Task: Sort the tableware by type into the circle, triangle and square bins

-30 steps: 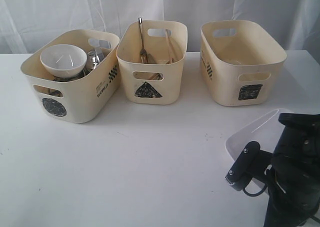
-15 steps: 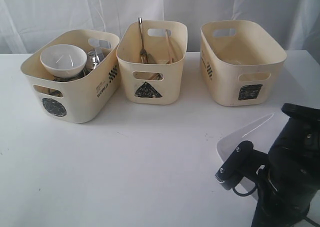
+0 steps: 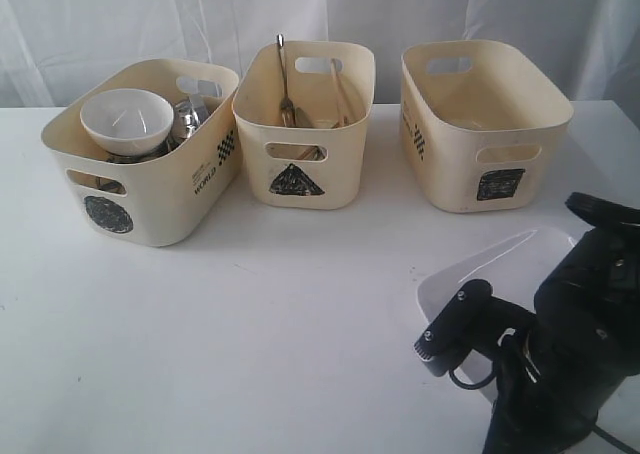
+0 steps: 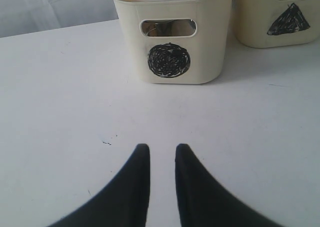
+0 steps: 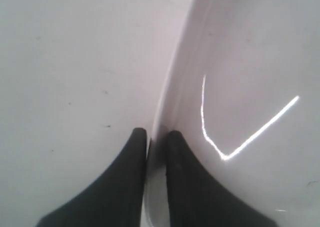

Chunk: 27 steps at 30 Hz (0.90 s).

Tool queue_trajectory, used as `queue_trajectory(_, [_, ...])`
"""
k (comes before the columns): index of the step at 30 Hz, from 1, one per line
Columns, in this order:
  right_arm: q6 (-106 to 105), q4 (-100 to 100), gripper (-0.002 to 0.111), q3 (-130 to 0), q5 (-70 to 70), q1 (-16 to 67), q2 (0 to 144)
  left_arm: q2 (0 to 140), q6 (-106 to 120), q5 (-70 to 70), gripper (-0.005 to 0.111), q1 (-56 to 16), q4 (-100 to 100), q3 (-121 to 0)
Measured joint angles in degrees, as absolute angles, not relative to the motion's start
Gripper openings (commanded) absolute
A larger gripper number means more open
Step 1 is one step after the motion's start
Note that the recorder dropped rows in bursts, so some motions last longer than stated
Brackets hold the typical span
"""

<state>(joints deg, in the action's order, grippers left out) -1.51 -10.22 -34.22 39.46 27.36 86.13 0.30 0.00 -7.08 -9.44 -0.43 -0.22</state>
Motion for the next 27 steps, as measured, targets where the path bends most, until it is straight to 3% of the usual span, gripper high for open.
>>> queue_trajectory(6, [-2.72,-8.96,0.001,-34.22,38.23,27.36,85.92,0.30,0.00,-7.08,0.025,-9.44,-0.43,-0.22])
queue_trajectory(12, [-1.05,-8.92,0.019,-34.22,37.24,27.36,85.92,0.30,0.00,-7.08,0.025,-9.44,-0.43,-0.22])
queue_trajectory(19, [0.00,-7.78,0.030,-34.22,36.52,27.36,85.92,0.30,0.00,-7.08,0.025,-9.44,-0.43,-0.22])
queue_trajectory(24, [1.06,-7.67,0.052,-34.22,36.11,27.36,85.92,0.30,0.00,-7.08,0.025,-9.44,-0.43,-0.22])
queue_trajectory(27, [1.54,-7.81,0.054,-34.22,35.86,27.36,85.92,0.30,0.00,-7.08,0.025,-9.44,-0.43,-0.22])
